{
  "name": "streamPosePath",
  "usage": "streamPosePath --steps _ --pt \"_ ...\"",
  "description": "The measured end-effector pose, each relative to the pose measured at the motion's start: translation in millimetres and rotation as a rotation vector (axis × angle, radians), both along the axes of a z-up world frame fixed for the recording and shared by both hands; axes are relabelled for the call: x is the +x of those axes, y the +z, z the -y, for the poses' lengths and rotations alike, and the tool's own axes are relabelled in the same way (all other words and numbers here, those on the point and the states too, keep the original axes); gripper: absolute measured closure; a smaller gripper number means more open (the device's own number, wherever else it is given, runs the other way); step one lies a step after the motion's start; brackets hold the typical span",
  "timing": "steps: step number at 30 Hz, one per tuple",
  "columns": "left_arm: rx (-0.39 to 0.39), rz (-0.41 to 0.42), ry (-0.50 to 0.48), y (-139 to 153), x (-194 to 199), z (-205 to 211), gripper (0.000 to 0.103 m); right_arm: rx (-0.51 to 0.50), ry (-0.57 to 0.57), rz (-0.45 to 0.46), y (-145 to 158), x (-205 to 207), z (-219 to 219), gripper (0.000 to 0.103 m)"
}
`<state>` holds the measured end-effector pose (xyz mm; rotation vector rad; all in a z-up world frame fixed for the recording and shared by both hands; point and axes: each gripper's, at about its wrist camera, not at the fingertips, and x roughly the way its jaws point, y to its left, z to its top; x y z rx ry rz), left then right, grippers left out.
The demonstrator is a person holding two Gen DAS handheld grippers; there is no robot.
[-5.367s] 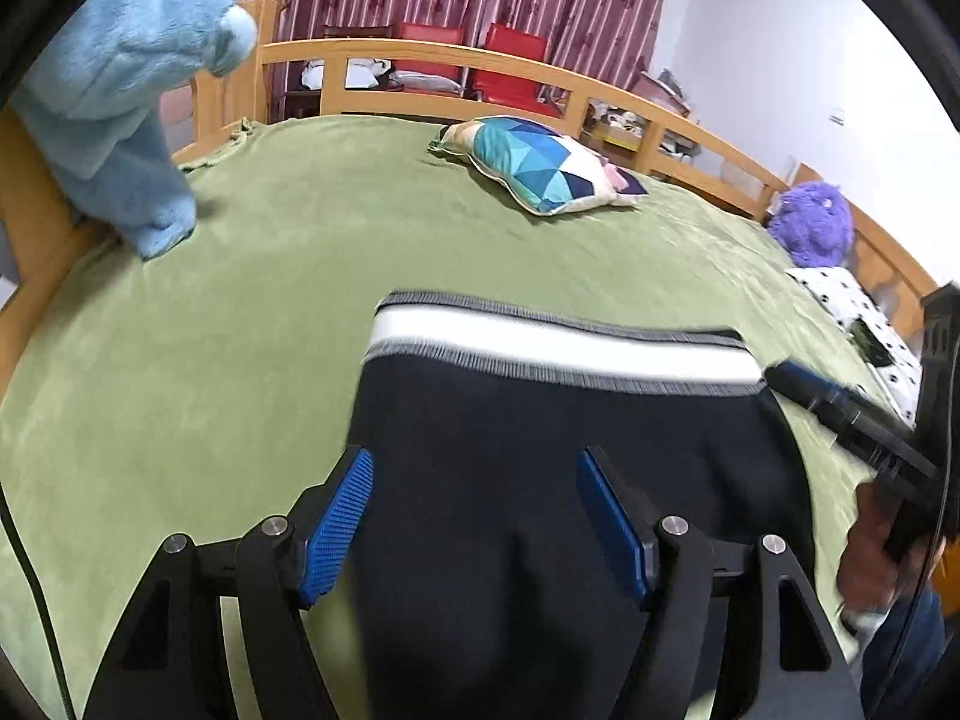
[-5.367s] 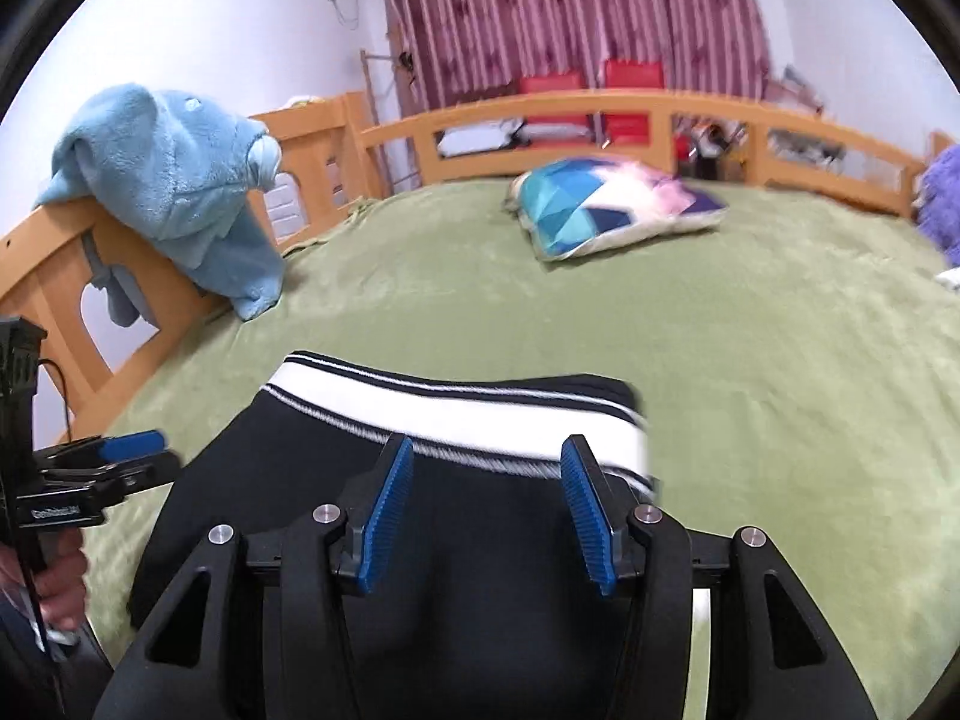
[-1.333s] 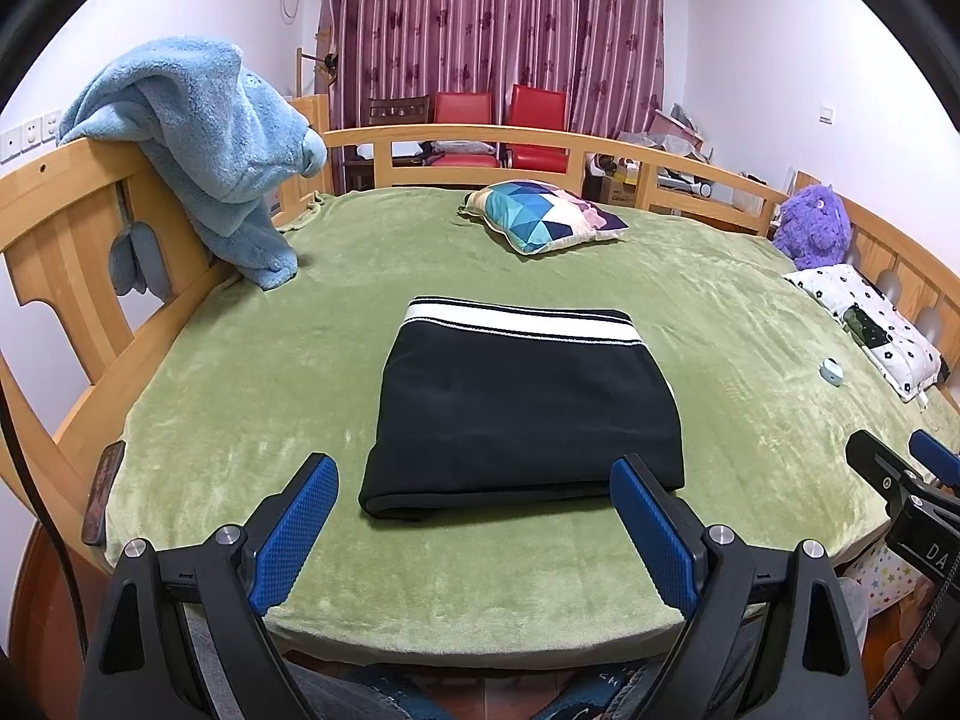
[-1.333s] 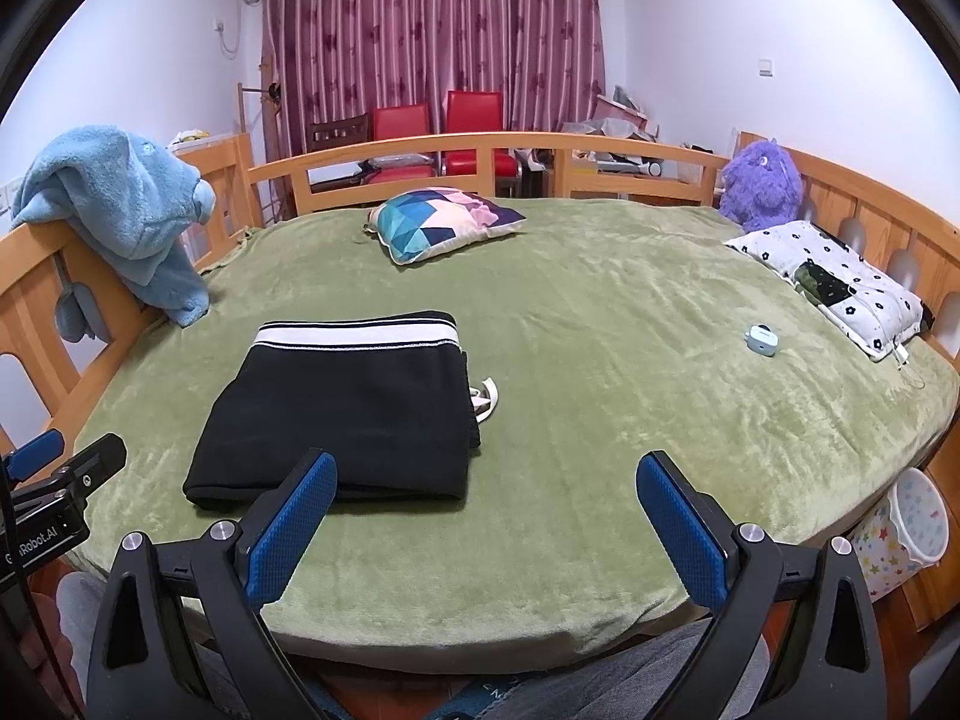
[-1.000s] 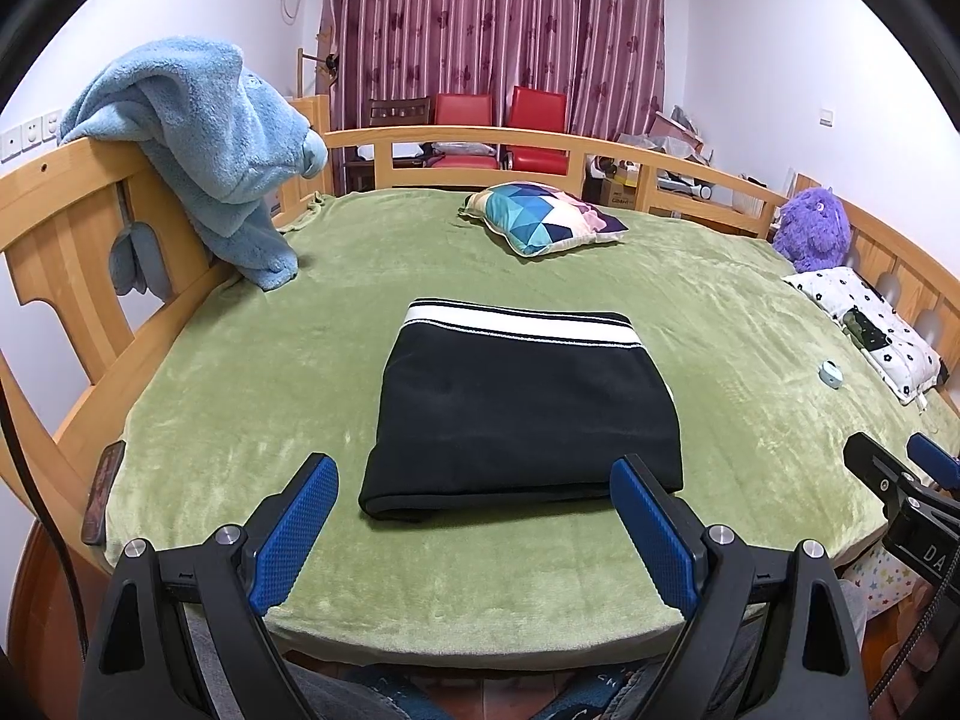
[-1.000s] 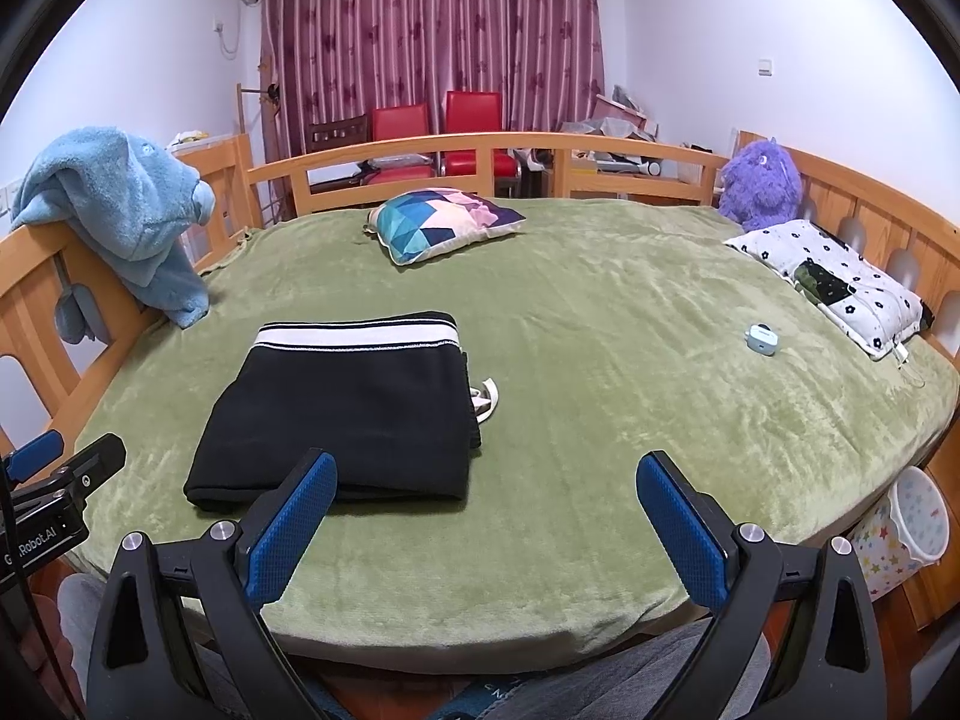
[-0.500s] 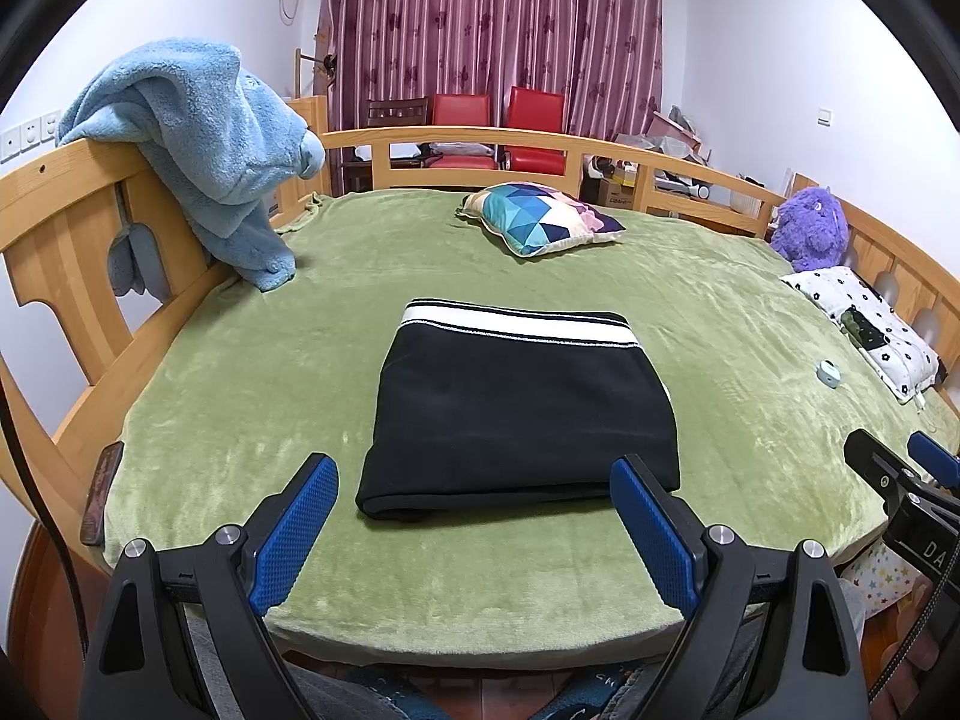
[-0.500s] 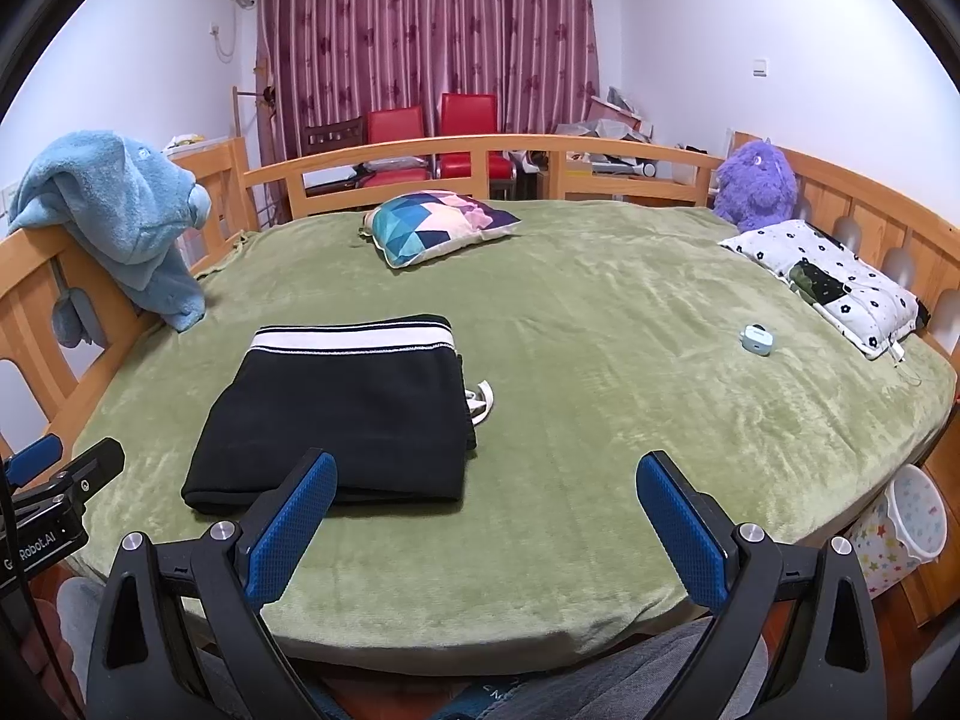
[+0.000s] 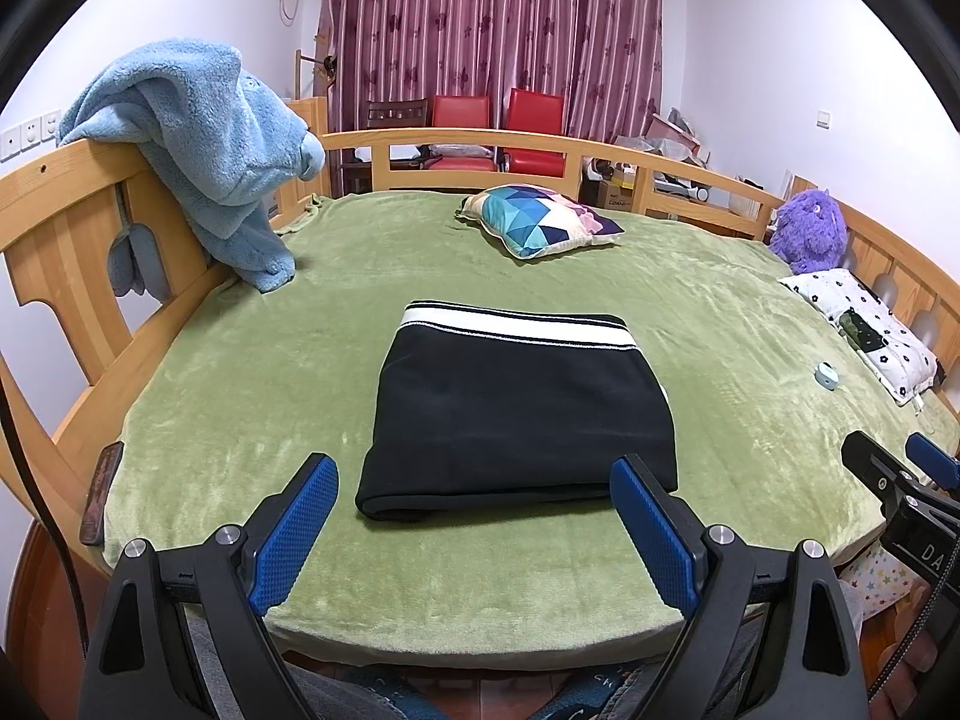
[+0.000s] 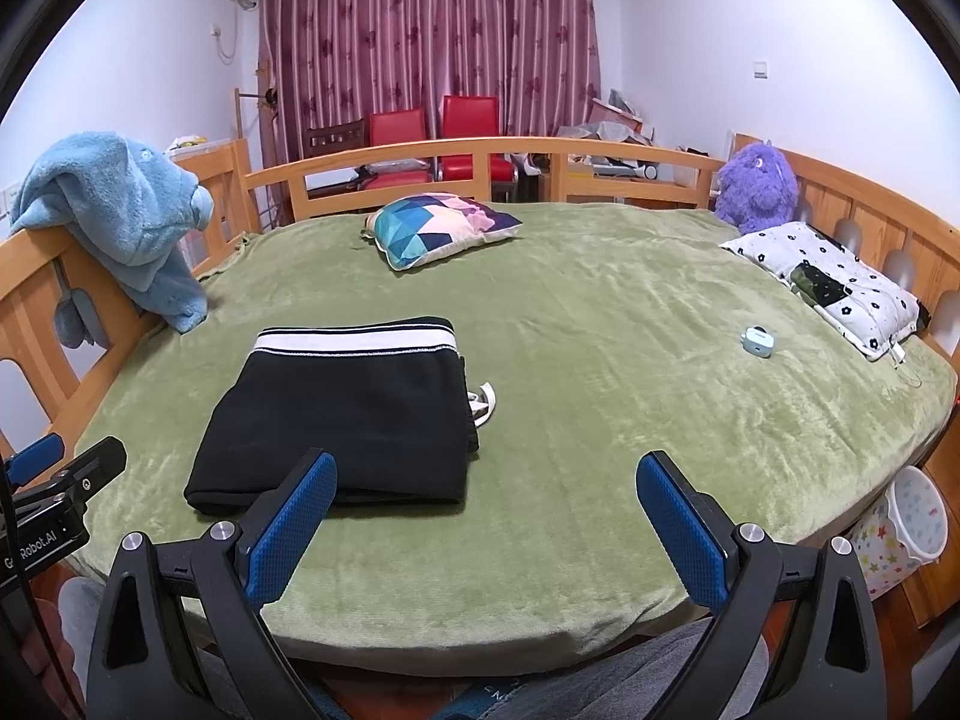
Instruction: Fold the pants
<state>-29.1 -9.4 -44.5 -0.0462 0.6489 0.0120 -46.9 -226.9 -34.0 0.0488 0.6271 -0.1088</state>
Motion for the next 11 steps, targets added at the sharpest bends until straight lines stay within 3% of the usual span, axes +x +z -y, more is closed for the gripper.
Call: streamPosePath --steps 11 --pt "-0.002 0.002 -0.002 0.2 -0.5 1.4 0.011 -0.004 -0.006 0.009 2.4 -1.4 -4.4 0.004"
